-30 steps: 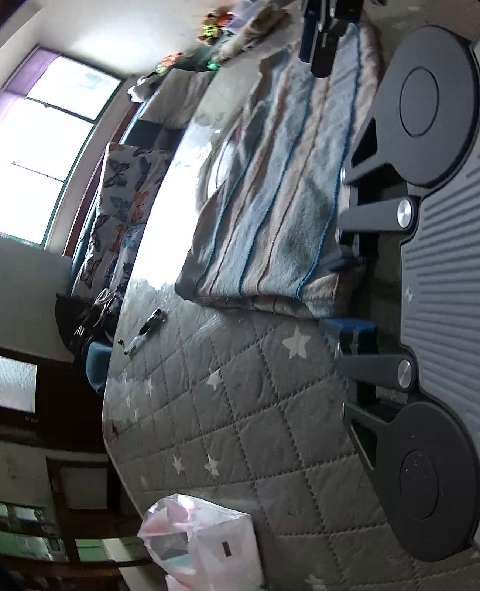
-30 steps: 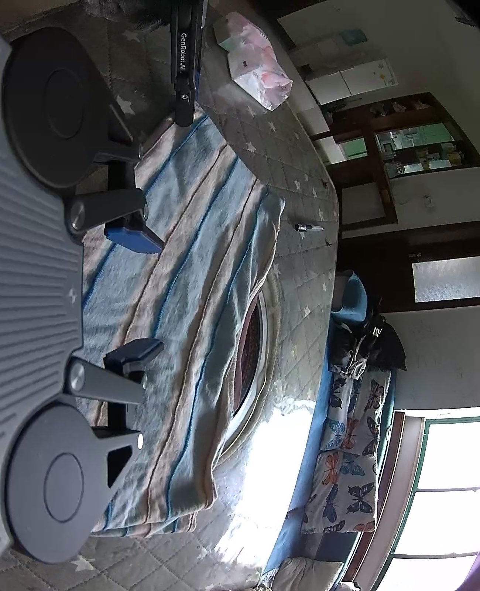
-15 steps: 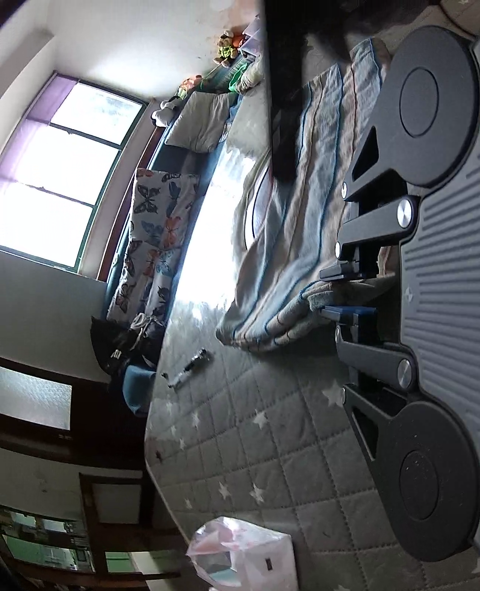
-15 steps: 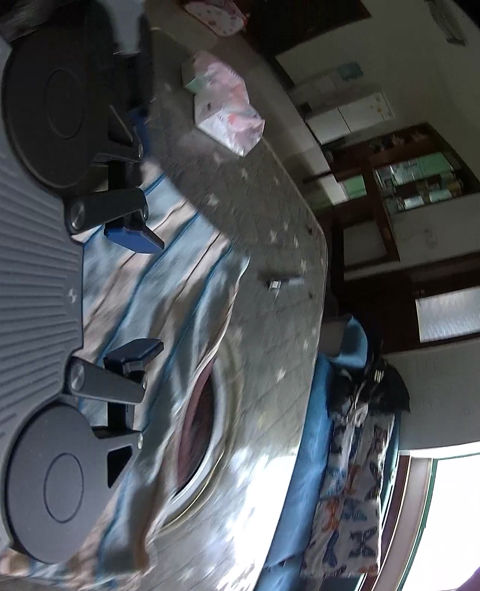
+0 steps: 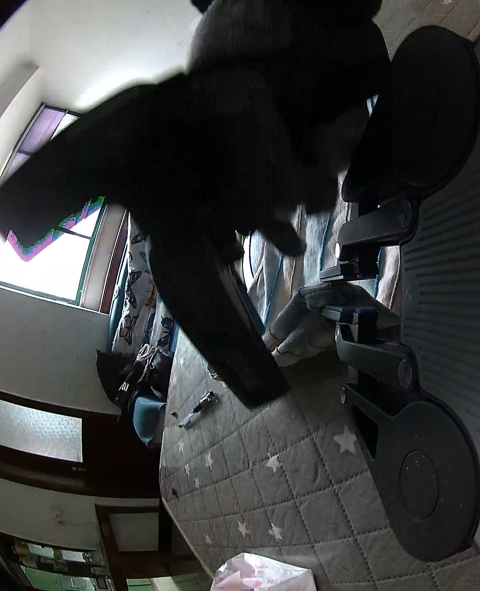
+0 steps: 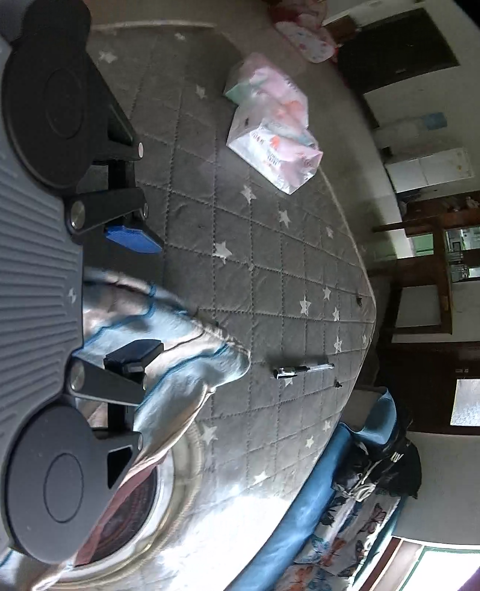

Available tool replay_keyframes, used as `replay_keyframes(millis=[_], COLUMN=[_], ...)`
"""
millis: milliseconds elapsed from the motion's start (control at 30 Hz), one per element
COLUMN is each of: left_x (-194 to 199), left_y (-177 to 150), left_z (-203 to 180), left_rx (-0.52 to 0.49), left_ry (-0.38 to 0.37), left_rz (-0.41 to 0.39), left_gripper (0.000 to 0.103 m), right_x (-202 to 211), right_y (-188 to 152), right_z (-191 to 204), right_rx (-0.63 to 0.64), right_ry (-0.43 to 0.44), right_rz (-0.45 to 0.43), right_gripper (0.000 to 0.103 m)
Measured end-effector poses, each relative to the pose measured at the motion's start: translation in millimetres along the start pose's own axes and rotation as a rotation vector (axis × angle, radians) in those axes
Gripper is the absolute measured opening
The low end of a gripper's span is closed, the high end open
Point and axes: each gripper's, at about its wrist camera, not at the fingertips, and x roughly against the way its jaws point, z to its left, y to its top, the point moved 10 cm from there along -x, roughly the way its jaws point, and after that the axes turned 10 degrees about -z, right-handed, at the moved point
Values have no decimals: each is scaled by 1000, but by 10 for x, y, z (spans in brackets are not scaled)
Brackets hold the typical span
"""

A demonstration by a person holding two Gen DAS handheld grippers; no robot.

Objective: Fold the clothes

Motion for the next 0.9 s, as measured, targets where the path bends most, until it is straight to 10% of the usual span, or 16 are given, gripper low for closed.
replay_keyframes(millis=[267,633,900], left_x=[-7,216,171], left_y=[-26,9,-86], left_z=[-28,-242,-444], left_rx=[-9,-64,-89], left_ry=[-26,-126,-147], left_rz=[9,-39,-5], left_gripper=[17,69,79], right_x=[-35,622,1167], right_y=[-131,-356,-741], right_z=[-208,-886,-1465], right_rx=[-61,-295,-432], right_ry=[-49,-77,-106], right_rz=[-4,-151,-212], right_gripper=[15,8,8])
